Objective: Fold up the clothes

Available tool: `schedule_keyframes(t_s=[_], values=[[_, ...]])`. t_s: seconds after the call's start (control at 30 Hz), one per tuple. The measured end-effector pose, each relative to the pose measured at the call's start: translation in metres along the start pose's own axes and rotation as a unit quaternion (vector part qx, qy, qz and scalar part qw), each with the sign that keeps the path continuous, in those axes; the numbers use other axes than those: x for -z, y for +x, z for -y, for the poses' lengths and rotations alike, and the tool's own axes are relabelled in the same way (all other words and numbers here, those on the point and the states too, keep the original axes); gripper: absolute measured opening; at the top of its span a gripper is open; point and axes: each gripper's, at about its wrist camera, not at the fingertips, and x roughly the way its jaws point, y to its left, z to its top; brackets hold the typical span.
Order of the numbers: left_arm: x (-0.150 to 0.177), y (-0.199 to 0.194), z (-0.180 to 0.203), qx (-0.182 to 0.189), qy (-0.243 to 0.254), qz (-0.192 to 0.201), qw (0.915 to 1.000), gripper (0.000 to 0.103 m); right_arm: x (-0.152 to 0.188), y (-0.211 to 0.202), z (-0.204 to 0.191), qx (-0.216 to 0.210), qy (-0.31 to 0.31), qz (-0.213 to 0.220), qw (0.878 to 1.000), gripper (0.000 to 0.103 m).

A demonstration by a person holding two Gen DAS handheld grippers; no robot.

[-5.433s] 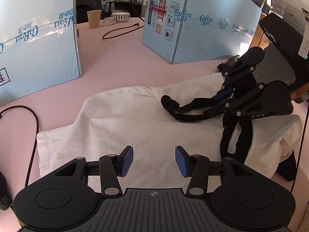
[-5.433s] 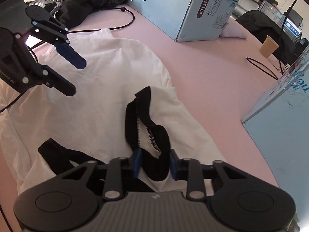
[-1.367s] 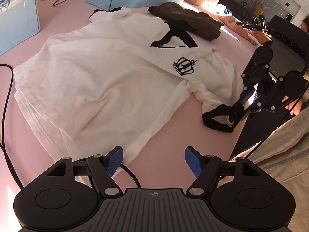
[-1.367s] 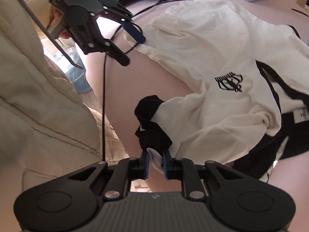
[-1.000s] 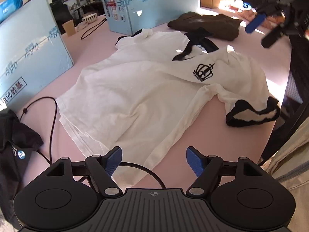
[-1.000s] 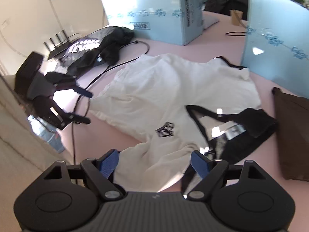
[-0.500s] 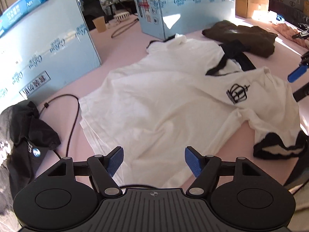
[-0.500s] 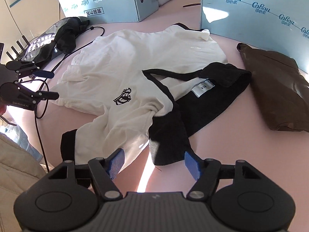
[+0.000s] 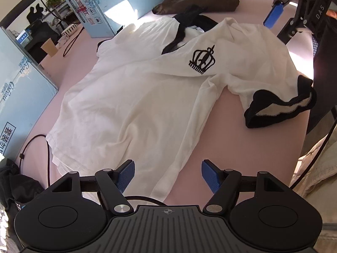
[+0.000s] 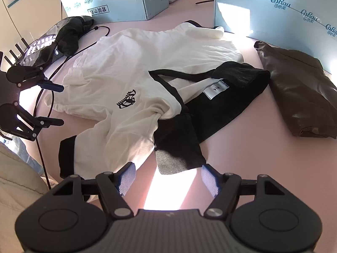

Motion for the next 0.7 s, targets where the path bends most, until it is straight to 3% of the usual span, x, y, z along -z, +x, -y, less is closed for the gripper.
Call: schedule_keyframes(t_s=[0.17, 0.2, 0.27, 0.4, 0.5, 0.57, 0.6, 0.63, 0.7], values=[[-0.007, 0.005, -0.005, 0.015, -0.006, -0.004, 0.9999, 0.07, 0.0, 0.02, 0.005, -0.005, 0.005, -0.001, 1.0, 0.057], [-0.007, 0.005, -0.006, 0.02, -0.008, -0.005, 0.9997, 0.066, 0.0, 0.022, 0.006, 0.0, 0.01, 0.002, 1.0, 0.057], [-0.007, 0.004, -0.008, 0.044, -0.022, -0.009, 0.9988, 0.041, -0.001, 0.026, 0.01, 0.009, 0.019, 0.007, 1.0, 0.057], [-0.009, 0.006, -0.007, 0.054, -0.043, -0.014, 0.9975, 0.034, 0.001, 0.029, 0.018, 0.006, 0.048, 0.015, 0.999, 0.061], [-0.01, 0.007, -0.01, 0.061, -0.06, -0.015, 0.9962, 0.022, 0.003, 0.032, 0.023, -0.003, 0.069, 0.022, 0.997, 0.06], [-0.01, 0.007, -0.01, 0.052, -0.06, -0.014, 0.9967, 0.012, 0.001, 0.033, 0.028, -0.014, 0.081, 0.036, 0.996, 0.044], [-0.009, 0.007, -0.01, 0.051, -0.061, -0.014, 0.9968, 0.01, 0.001, 0.032, 0.029, -0.022, 0.087, 0.04, 0.995, 0.026], [-0.008, 0.006, -0.01, 0.049, -0.061, -0.014, 0.9968, 0.007, 0.0, 0.031, 0.029, -0.025, 0.09, 0.042, 0.995, 0.016], [-0.006, 0.006, -0.011, 0.046, -0.058, -0.016, 0.9972, 0.005, 0.001, 0.028, 0.027, -0.016, 0.086, 0.051, 0.995, 0.013]])
